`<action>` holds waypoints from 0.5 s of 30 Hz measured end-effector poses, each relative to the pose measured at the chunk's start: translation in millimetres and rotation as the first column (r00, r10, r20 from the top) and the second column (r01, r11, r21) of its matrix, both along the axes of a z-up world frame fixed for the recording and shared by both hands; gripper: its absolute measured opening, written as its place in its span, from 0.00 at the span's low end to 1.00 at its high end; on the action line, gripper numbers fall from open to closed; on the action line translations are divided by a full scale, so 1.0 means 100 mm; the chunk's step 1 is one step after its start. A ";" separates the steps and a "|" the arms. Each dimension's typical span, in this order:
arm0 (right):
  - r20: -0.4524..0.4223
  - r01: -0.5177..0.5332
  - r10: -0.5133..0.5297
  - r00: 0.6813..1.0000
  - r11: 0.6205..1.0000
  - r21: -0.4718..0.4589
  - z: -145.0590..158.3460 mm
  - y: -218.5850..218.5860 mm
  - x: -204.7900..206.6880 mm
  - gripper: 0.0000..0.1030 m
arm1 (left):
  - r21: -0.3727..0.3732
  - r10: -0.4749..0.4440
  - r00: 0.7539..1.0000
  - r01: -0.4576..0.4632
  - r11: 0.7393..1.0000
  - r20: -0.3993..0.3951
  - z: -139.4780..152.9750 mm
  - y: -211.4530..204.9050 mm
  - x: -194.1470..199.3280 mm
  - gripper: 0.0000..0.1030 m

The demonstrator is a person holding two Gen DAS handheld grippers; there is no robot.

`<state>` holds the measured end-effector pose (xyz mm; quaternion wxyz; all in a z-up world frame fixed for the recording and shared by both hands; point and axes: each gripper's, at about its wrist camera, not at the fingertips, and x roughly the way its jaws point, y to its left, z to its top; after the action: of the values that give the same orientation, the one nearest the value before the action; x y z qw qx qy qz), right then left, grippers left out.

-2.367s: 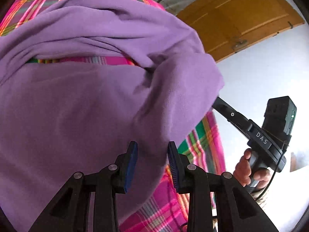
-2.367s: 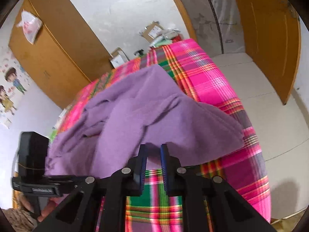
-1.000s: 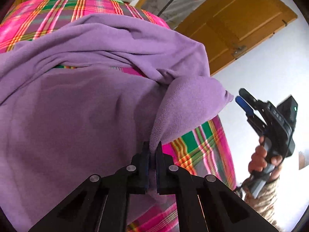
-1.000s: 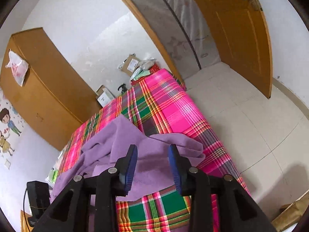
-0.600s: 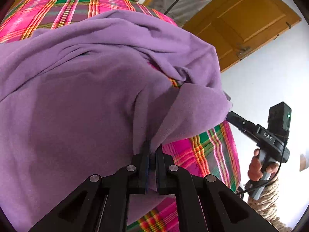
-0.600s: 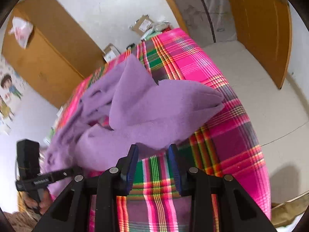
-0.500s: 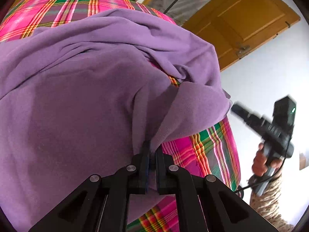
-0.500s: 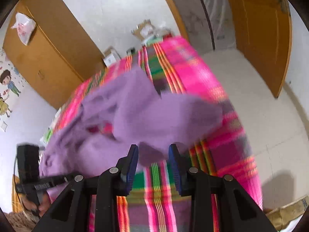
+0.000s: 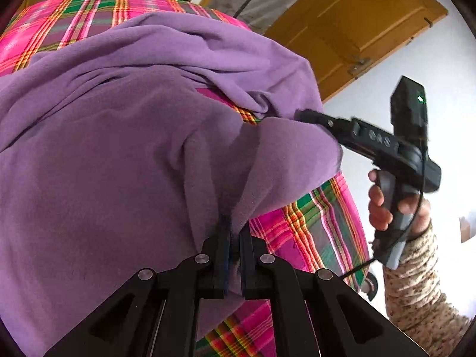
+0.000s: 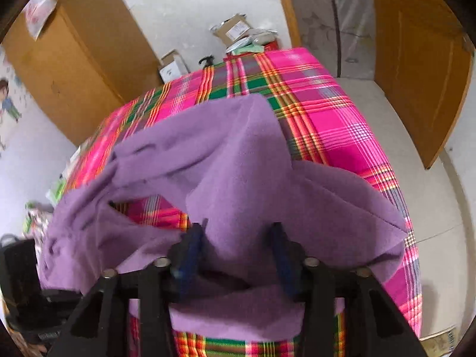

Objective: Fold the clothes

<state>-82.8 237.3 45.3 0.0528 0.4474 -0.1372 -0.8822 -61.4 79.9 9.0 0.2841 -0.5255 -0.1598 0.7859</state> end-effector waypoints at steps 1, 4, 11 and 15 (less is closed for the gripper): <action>-0.003 0.009 -0.009 1.000 1.000 0.004 0.01 0.02 -0.01 0.20 | -0.002 -0.007 1.000 0.007 1.000 -0.006 0.00 0.01 0.00 0.05; -0.012 0.035 -0.034 0.999 0.999 0.017 0.04 0.06 -0.06 0.06 | 0.009 -0.027 1.000 0.027 1.000 -0.010 0.00 0.01 0.00 0.05; -0.074 0.069 -0.062 0.995 0.994 0.090 0.23 0.09 -0.29 0.05 | 0.020 -0.063 0.998 0.064 0.998 -0.018 -0.03 0.04 0.06 0.05; -0.107 0.066 -0.052 0.993 0.989 0.129 0.32 0.04 -0.57 0.05 | 0.029 -0.066 0.998 0.066 0.997 -0.010 -0.04 0.01 0.05 0.05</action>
<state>-140.1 241.7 77.6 0.0041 0.3992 -0.0887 -0.9126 -56.5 81.2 5.0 0.3184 -0.5226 -0.1527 0.7760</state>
